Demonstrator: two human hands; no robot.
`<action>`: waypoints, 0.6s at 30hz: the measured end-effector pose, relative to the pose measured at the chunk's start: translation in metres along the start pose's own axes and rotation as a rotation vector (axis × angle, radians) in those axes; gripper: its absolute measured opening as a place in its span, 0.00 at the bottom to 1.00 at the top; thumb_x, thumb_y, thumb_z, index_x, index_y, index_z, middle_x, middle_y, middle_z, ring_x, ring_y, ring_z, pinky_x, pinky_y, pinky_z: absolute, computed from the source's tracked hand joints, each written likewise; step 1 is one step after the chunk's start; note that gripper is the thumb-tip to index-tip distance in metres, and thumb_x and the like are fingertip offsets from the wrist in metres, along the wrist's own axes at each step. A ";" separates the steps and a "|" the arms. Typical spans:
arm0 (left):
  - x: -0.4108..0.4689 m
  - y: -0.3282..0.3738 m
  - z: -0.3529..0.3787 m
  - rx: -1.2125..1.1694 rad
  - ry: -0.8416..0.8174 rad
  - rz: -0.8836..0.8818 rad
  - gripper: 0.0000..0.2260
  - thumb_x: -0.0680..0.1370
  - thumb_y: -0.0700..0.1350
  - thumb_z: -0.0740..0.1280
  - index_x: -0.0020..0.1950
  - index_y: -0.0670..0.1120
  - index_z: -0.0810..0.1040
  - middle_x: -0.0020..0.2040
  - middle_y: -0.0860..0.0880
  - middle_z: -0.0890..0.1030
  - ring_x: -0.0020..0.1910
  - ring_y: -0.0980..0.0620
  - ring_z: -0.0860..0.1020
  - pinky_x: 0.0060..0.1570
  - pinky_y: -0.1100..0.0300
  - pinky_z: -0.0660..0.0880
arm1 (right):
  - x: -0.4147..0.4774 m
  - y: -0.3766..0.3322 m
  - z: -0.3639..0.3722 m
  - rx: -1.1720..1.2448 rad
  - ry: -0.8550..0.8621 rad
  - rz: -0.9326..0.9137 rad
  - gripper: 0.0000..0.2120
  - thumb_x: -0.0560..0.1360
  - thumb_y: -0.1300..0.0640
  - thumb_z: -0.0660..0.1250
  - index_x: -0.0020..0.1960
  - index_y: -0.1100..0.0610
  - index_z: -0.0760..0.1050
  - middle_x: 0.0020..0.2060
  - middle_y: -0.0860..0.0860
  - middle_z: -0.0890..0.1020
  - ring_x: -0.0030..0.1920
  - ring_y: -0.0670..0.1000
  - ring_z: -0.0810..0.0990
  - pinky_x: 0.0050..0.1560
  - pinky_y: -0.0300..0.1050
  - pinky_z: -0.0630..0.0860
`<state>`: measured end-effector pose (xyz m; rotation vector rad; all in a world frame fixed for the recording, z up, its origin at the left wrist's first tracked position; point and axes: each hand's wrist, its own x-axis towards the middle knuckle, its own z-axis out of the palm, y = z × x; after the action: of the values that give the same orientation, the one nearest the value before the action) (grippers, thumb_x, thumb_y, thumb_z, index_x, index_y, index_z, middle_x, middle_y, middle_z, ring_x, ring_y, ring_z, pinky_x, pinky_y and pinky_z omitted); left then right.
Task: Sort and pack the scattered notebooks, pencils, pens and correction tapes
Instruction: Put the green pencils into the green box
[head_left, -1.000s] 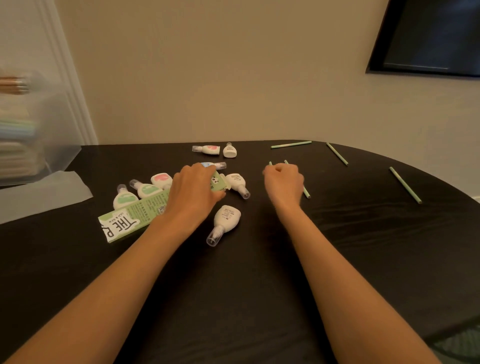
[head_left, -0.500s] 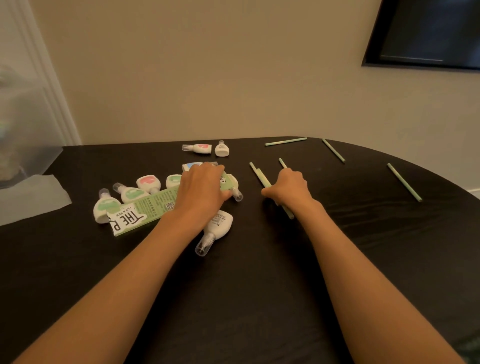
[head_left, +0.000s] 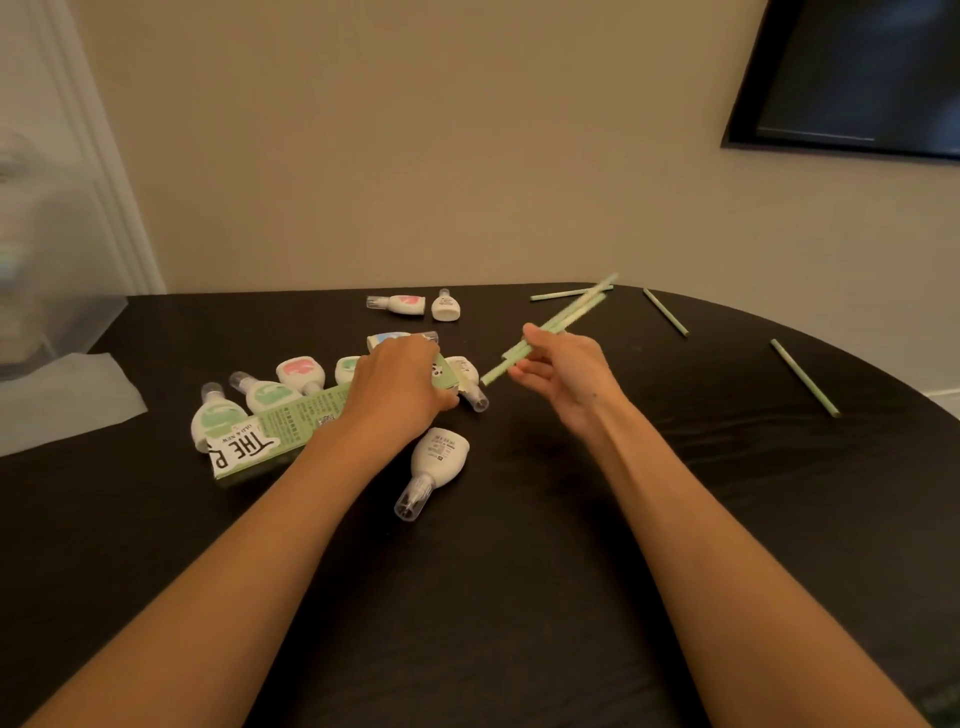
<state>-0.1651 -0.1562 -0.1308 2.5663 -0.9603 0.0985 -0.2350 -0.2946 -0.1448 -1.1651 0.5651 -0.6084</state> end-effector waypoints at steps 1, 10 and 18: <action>0.000 0.000 -0.002 -0.017 -0.008 0.000 0.21 0.74 0.48 0.70 0.64 0.44 0.72 0.61 0.44 0.75 0.60 0.45 0.72 0.49 0.56 0.67 | -0.001 0.001 0.002 0.052 0.032 -0.021 0.02 0.77 0.61 0.64 0.46 0.61 0.73 0.38 0.55 0.78 0.31 0.47 0.82 0.31 0.36 0.78; -0.001 0.001 -0.005 -0.155 -0.049 0.074 0.22 0.71 0.51 0.72 0.62 0.44 0.75 0.59 0.44 0.76 0.56 0.46 0.74 0.46 0.56 0.69 | -0.011 0.011 0.017 0.067 -0.110 0.054 0.03 0.74 0.64 0.67 0.46 0.62 0.75 0.38 0.56 0.82 0.34 0.48 0.83 0.33 0.37 0.79; 0.001 0.000 -0.005 -0.224 -0.055 0.089 0.19 0.69 0.52 0.73 0.56 0.44 0.78 0.45 0.47 0.78 0.42 0.53 0.73 0.35 0.61 0.66 | -0.017 0.011 0.025 -0.050 -0.045 0.029 0.16 0.77 0.51 0.60 0.39 0.59 0.80 0.31 0.51 0.81 0.33 0.45 0.74 0.37 0.40 0.74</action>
<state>-0.1640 -0.1550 -0.1262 2.3329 -1.0424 -0.0527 -0.2282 -0.2637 -0.1468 -1.2131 0.5608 -0.5448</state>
